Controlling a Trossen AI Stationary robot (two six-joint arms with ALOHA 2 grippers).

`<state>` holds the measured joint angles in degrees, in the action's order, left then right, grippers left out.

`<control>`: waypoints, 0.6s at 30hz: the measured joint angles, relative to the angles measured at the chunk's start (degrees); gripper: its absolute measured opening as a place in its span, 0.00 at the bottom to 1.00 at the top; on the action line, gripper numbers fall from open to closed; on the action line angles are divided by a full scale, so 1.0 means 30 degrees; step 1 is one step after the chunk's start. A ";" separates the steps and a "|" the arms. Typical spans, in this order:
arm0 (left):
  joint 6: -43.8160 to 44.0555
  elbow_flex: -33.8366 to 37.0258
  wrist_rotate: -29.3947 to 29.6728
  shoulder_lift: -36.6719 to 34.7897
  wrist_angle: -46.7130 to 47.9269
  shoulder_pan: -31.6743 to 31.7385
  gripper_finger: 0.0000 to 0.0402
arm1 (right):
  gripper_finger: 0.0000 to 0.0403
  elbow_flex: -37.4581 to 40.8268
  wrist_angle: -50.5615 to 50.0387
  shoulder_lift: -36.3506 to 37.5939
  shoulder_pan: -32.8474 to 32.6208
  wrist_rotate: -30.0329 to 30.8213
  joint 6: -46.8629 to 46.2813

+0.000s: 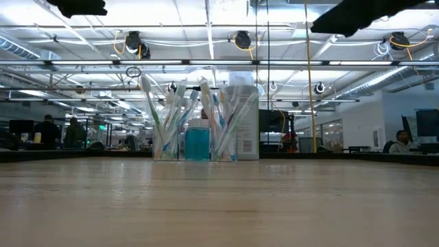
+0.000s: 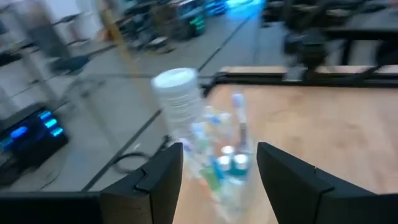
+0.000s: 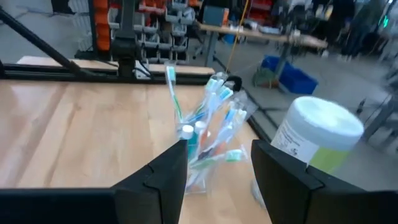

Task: Pick & Place toothbrushing station
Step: Return to Home Position

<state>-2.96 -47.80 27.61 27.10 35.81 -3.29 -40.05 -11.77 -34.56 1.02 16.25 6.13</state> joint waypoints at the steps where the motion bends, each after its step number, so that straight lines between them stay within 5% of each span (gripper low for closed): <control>1: -0.0346 0.0591 -0.0646 -0.0523 -0.0408 0.0000 0.52 | 0.42 0.0510 0.0367 0.0465 0.0000 -0.0007 0.0316; 18: -0.3498 1.0381 -0.4830 -0.8450 -0.8313 -0.0001 0.52 | 0.42 0.6764 0.2792 0.8629 0.0000 -0.3714 -0.0425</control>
<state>-13.45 -16.66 13.12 1.74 10.88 -3.29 -19.76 -3.40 -8.67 1.02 5.11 4.85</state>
